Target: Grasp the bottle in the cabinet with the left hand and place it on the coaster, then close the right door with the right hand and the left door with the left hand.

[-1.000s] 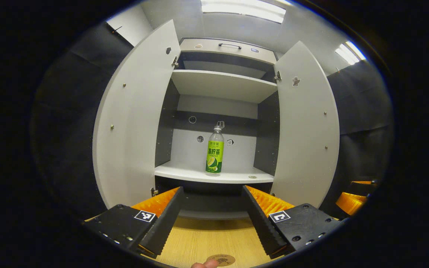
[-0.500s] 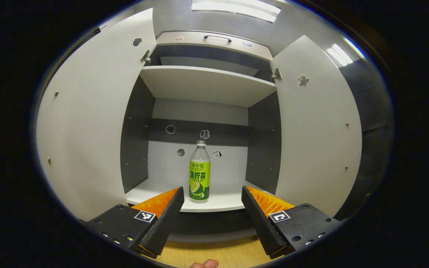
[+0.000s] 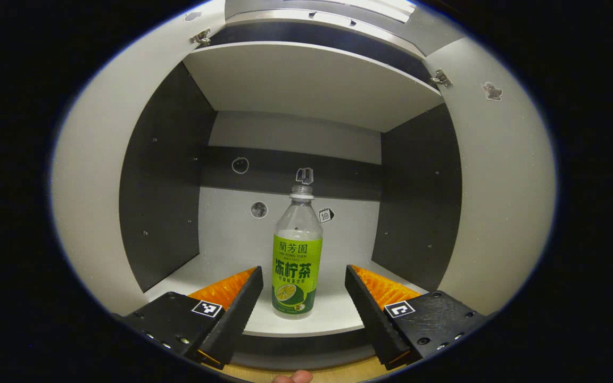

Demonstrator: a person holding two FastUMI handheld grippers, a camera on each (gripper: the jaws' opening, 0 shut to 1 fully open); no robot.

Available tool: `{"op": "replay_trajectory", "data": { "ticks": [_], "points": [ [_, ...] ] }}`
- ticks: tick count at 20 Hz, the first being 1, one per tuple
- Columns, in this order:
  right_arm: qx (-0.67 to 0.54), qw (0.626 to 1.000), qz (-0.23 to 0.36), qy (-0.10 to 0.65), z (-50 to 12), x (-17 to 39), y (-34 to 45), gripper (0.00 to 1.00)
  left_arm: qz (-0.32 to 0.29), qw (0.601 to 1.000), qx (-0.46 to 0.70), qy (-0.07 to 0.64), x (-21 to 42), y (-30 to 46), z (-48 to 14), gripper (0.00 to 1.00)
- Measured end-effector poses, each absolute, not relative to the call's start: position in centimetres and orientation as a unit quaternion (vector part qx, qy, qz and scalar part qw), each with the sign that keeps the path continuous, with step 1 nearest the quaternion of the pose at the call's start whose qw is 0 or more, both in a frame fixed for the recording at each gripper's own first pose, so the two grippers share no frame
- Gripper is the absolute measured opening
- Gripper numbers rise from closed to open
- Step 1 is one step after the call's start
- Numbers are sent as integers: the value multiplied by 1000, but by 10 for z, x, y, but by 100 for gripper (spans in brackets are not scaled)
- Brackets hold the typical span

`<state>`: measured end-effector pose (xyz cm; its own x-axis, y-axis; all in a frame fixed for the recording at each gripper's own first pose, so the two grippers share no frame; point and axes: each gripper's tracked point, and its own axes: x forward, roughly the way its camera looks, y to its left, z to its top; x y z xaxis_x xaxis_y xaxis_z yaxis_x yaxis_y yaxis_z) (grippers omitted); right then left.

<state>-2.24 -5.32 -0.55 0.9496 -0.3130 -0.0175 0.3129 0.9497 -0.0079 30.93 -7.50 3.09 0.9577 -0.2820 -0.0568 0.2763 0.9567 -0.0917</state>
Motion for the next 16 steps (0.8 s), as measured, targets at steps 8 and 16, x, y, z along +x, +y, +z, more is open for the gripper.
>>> {"op": "replay_trajectory", "data": {
  "ticks": [8, 16],
  "points": [
    [-6, 980, -198, 14, -6, -25, -69, 83, -123, 992, -19, 33, 367, -80, 23, 94],
    [1, 976, -216, 7, -2, -29, -81, 83, -126, 990, -33, 46, 389, -83, 18, 87]
  ]
}}
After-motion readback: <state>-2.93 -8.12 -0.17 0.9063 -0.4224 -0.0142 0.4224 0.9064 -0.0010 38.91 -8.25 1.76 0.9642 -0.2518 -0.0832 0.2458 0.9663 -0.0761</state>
